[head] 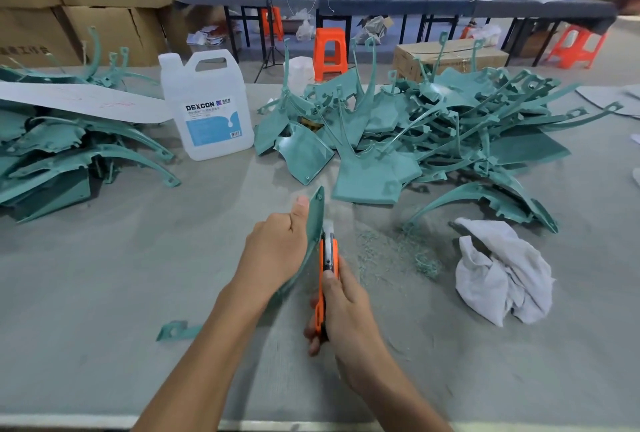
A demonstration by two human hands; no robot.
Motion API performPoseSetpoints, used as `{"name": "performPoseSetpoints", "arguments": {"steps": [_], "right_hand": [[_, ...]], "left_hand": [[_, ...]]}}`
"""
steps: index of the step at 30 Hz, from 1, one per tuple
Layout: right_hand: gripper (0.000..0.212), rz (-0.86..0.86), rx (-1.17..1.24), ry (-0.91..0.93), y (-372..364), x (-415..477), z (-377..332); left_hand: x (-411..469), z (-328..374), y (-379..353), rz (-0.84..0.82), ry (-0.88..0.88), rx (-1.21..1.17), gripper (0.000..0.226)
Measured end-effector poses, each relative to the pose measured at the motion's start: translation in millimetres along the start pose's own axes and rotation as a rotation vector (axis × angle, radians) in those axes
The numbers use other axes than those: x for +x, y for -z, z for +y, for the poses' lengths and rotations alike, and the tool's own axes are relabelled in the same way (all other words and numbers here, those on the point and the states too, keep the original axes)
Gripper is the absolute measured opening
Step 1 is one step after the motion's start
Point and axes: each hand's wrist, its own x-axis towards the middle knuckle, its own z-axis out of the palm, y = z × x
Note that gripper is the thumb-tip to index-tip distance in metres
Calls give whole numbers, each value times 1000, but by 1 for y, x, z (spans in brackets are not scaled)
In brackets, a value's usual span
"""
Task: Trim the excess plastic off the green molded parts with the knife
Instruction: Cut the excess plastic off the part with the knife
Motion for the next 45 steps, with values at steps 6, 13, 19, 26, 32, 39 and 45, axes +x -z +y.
{"name": "performPoseSetpoints", "arguments": {"steps": [6,13,19,26,32,39,45], "right_hand": [[41,-181,84,291,3,-10,-53],[41,7,153,-46,13,2,-17],[28,-31,137,-145,-4,2,14],[34,-22,32,36,-19,-4,3],[54,-30,16,317,-17,-7,-32],[41,40,-35,12,2,1,6],[48,-114,-15,255,3,-3,-29]], "left_hand": [[3,-1,-1,-50,39,50,73],[2,-2,0,9,27,-6,75],[2,-4,-2,-26,47,-58,78],[3,-3,-4,-120,102,-100,73],[9,-11,-3,-213,177,-164,76],[8,-14,-4,-122,112,-149,68],[10,-17,-3,-171,163,-178,85]]}}
